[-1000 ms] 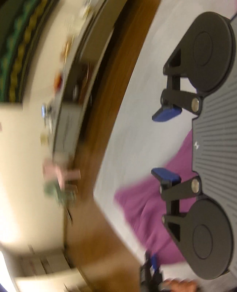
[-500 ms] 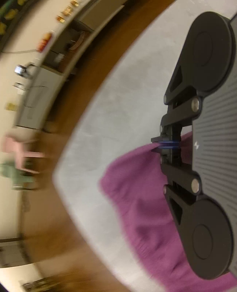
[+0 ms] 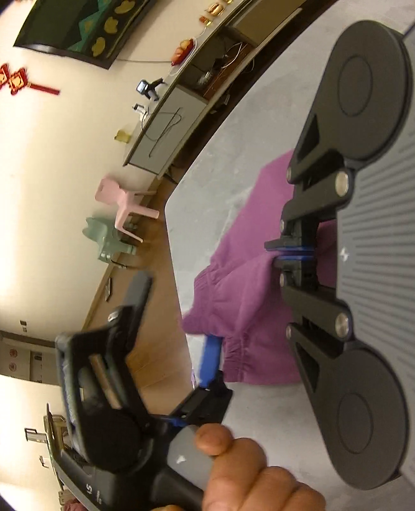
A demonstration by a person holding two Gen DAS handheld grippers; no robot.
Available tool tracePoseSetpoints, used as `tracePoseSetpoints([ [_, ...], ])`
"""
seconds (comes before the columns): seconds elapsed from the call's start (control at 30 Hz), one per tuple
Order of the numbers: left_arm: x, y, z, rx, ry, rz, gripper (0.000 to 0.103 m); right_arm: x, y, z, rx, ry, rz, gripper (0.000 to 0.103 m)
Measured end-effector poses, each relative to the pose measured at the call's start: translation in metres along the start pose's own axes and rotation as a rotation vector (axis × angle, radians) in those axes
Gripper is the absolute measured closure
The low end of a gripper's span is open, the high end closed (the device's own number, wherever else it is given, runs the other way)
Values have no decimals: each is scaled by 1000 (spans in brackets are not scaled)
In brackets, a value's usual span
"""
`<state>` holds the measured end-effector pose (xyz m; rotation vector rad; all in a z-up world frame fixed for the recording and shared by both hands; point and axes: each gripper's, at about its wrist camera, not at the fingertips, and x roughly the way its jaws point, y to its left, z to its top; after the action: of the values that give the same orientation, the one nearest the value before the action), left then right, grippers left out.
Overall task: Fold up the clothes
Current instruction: 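Grasp the ribbed hem with both grippers and fold it toward the collar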
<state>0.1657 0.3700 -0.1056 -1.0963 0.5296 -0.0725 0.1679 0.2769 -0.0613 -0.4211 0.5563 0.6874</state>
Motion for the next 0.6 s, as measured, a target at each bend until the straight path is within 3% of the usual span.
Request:
tracePoseSetpoints([
  [0.13, 15, 6, -2, -6, 8, 61, 11, -10, -1, -6, 41, -16, 13, 101],
  [0.17, 20, 6, -2, -1, 9, 76, 17, -13, -2, -7, 51, -20, 20, 101],
  [0.2, 26, 5, -3, 18, 10, 102, 58, -16, -3, -8, 60, -24, 26, 101],
  [0.23, 26, 2, -2, 48, 11, 121, 89, -18, -4, -9, 69, -29, 32, 101],
  [0.27, 14, -4, 0, 69, -2, 101, 95, -21, -5, -10, 79, -33, 38, 100],
  [0.33, -14, -17, 5, 120, -34, 47, 95, -33, -4, -15, 85, -26, 56, 95],
  [0.37, -37, -21, 7, 164, -67, 11, 95, -48, -6, -22, 92, -30, 65, 83],
  [0.4, -43, -14, 11, 185, -76, 73, 95, -65, -7, -30, 99, -36, 74, 72],
  [0.43, -46, -6, 14, 189, -71, 130, 95, -81, -9, -44, 101, -47, 56, 48],
  [0.47, -38, 10, 16, 145, -24, 170, 95, -98, -12, -58, 102, -59, 36, 40],
  [0.53, -27, 22, 16, 134, 31, 225, 95, -114, -16, -91, 86, -8, -80, 42],
  [0.6, -25, 14, 14, 155, 37, 225, 95, -121, -33, -127, 113, 79, -191, 46],
])
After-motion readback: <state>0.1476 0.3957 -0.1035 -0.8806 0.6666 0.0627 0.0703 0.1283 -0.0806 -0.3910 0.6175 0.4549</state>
